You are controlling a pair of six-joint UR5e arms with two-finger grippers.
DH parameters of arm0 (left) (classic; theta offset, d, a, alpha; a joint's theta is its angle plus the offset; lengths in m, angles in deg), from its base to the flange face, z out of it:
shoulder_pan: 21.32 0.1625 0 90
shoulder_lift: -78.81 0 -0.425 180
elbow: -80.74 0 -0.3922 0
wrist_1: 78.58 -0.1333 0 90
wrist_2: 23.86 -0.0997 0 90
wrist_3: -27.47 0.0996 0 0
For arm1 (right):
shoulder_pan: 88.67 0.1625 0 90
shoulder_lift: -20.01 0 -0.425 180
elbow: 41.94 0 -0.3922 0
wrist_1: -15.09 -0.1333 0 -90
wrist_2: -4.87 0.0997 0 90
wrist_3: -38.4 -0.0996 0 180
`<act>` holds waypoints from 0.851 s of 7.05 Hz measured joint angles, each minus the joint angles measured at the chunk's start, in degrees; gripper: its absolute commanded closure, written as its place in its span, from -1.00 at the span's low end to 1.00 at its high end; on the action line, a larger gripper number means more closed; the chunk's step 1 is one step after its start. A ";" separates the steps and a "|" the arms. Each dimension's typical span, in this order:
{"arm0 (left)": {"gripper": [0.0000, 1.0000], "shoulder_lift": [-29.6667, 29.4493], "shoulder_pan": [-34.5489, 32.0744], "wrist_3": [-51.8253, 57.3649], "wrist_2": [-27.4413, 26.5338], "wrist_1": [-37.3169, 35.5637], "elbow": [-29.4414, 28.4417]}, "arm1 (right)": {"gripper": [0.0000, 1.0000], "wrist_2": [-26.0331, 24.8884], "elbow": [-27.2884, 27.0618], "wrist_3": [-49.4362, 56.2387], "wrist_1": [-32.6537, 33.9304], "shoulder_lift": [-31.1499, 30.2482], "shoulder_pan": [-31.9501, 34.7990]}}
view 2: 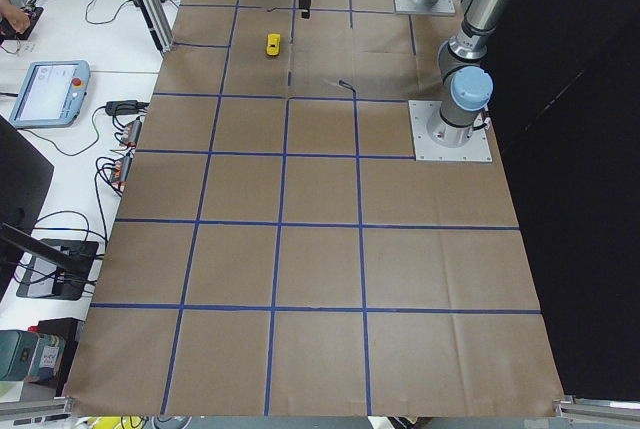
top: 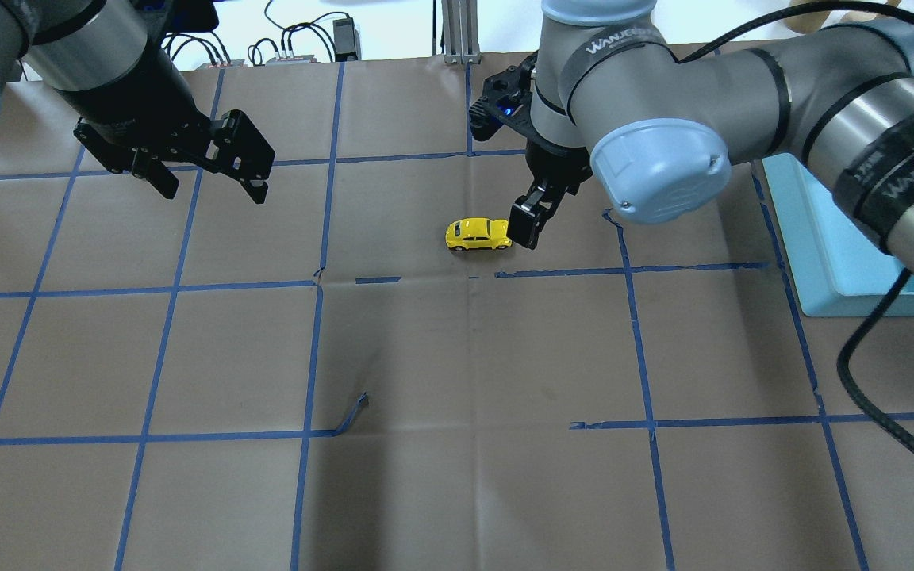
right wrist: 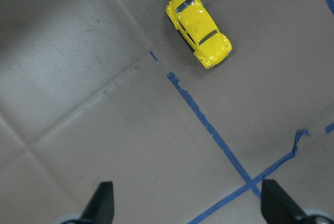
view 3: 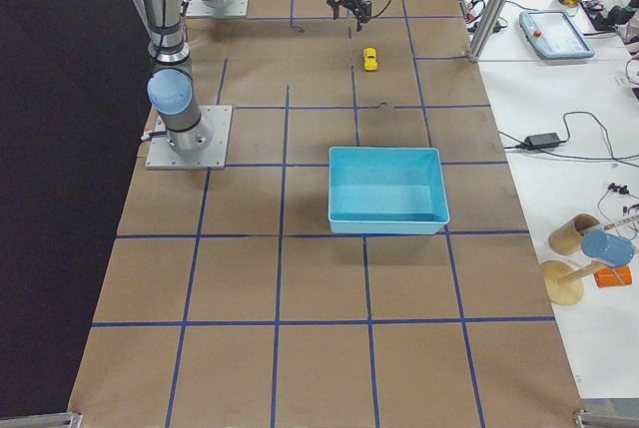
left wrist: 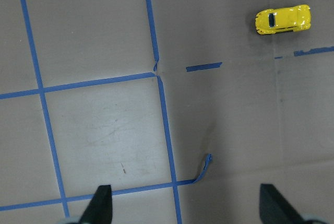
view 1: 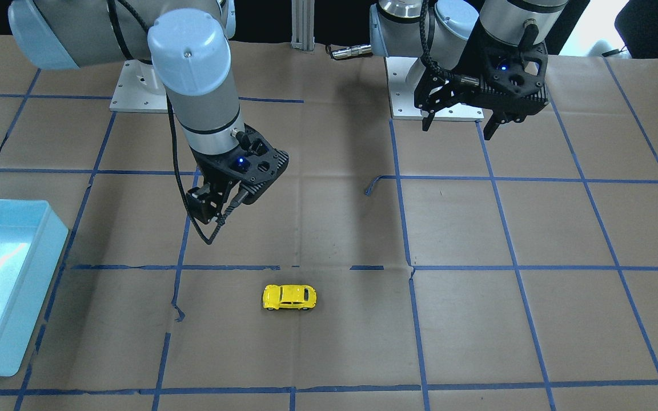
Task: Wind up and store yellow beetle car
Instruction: 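Move the right gripper over the car and close on it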
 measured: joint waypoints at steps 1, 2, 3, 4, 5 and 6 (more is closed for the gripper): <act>-0.98 0.00 0.00 0.09 0.00 -0.01 0.01 | -0.99 0.17 0.11 6.70 3.86 3.19 0.90; -0.98 -0.05 0.01 0.13 0.00 -0.09 0.03 | -0.99 0.26 0.14 11.62 7.77 6.16 1.65; -0.98 -0.14 0.01 0.13 0.00 -0.24 0.01 | -0.99 0.77 -0.01 15.30 11.65 8.86 1.95; -0.98 -0.21 0.00 0.10 0.02 -0.39 -0.02 | -1.00 1.83 -0.07 18.51 13.93 10.90 2.04; -0.98 -0.24 0.01 0.09 0.06 -0.49 -0.05 | -1.00 2.78 -0.09 21.64 16.10 12.37 2.16; -0.98 -0.26 0.01 0.08 0.08 -0.53 -0.04 | -1.00 3.21 0.01 23.48 18.49 13.78 2.39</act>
